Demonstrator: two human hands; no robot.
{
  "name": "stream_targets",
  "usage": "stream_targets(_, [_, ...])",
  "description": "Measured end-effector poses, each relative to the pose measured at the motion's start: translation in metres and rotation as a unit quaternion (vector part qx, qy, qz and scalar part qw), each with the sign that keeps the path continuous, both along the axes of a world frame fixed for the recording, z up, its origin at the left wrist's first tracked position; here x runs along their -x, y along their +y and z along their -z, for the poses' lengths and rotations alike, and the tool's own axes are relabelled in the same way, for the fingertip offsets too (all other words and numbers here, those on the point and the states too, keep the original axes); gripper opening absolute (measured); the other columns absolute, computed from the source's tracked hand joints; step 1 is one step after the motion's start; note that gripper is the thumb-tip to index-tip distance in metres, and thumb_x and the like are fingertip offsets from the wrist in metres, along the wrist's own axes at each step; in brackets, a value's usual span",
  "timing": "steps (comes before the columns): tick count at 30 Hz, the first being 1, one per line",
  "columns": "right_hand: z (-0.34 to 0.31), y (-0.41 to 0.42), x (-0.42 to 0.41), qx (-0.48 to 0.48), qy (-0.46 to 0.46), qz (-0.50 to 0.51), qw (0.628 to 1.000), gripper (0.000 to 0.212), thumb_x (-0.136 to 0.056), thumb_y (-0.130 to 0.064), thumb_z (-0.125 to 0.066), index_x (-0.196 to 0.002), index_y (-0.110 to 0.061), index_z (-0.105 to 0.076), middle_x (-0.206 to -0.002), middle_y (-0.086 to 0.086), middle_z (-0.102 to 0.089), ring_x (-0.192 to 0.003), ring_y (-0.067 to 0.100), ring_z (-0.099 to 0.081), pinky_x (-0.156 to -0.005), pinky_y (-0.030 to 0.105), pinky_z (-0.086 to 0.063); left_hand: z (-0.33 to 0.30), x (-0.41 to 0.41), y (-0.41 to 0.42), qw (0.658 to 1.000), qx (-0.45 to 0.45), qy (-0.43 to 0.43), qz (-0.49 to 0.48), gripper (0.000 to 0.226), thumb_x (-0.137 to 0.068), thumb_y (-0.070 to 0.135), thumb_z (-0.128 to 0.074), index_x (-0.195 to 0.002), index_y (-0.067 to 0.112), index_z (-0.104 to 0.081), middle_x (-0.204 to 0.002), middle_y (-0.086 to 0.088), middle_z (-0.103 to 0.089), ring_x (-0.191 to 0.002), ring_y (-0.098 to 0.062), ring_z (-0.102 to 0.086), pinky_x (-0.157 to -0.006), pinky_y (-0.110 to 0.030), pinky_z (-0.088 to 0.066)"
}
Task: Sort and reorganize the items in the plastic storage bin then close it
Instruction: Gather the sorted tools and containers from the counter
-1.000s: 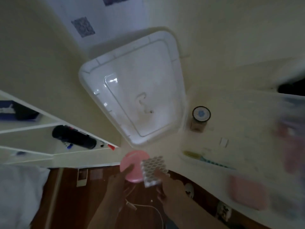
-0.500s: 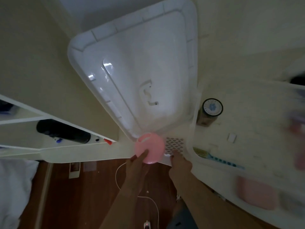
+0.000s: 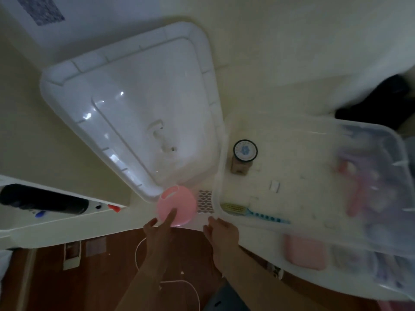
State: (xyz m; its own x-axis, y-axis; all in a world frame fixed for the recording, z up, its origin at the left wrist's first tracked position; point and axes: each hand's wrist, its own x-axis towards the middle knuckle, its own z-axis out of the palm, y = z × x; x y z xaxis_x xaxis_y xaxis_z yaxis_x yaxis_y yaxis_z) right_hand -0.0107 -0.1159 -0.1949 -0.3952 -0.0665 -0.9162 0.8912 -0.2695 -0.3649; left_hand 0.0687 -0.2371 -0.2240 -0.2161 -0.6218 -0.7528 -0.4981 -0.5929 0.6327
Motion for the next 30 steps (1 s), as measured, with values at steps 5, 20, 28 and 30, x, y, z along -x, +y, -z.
stream_targets(5, [-0.069, 0.051, -0.007, 0.013, 0.038, -0.057, 0.998, 0.022, -0.088, 0.000, -0.068, -0.108, 0.002, -0.060, -0.107, 0.023, -0.063, -0.094, 0.031, -0.066, -0.079, 0.034, -0.059, -0.075, 0.009, 0.031, 0.956, 0.274, -0.038, 0.095, 0.079, -0.073, 0.061, -0.076, -0.133, 0.021, -0.043, -0.133, -0.006, -0.046, -0.121, -0.029, -0.051, -0.101, -0.051, -0.045])
stream_targets(20, [-0.147, 0.317, 0.065, -0.430, 0.507, -0.393, 0.635, 0.033, -0.094, -0.046, -0.056, -0.126, -0.041, -0.055, -0.128, -0.025, -0.056, -0.124, -0.001, -0.049, -0.104, 0.020, -0.039, -0.167, 0.142, 0.186, 0.623, 0.390, -0.052, 0.676, 0.082, -0.085, 0.077, -0.010, -0.149, 0.035, -0.038, -0.155, 0.001, -0.037, -0.143, -0.020, -0.032, -0.116, -0.037, -0.029])
stream_targets(28, [-0.084, 0.338, 0.079, -0.509, 0.473, -0.516, 0.501, 0.035, -0.090, -0.038, -0.049, -0.116, -0.022, -0.064, -0.106, 0.001, -0.066, -0.105, 0.026, -0.060, -0.112, 0.048, -0.033, -0.107, 0.152, 0.196, 0.613, 0.352, -0.167, 0.687, 0.118, -0.060, 0.090, 0.007, -0.146, 0.029, -0.046, -0.158, -0.003, -0.034, -0.146, -0.027, -0.030, -0.117, -0.046, -0.029])
stream_targets(30, [-0.083, 0.338, 0.081, -0.505, 0.480, -0.513, 0.502, 0.035, -0.089, -0.039, -0.050, -0.117, -0.021, -0.064, -0.105, 0.002, -0.066, -0.102, 0.027, -0.060, -0.113, 0.047, -0.029, -0.103, 0.150, 0.195, 0.588, 0.387, -0.137, 0.697, 0.104, -0.073, 0.088, 0.004, -0.137, 0.031, -0.054, -0.147, -0.003, -0.049, -0.135, -0.030, -0.047, -0.107, -0.048, -0.043])
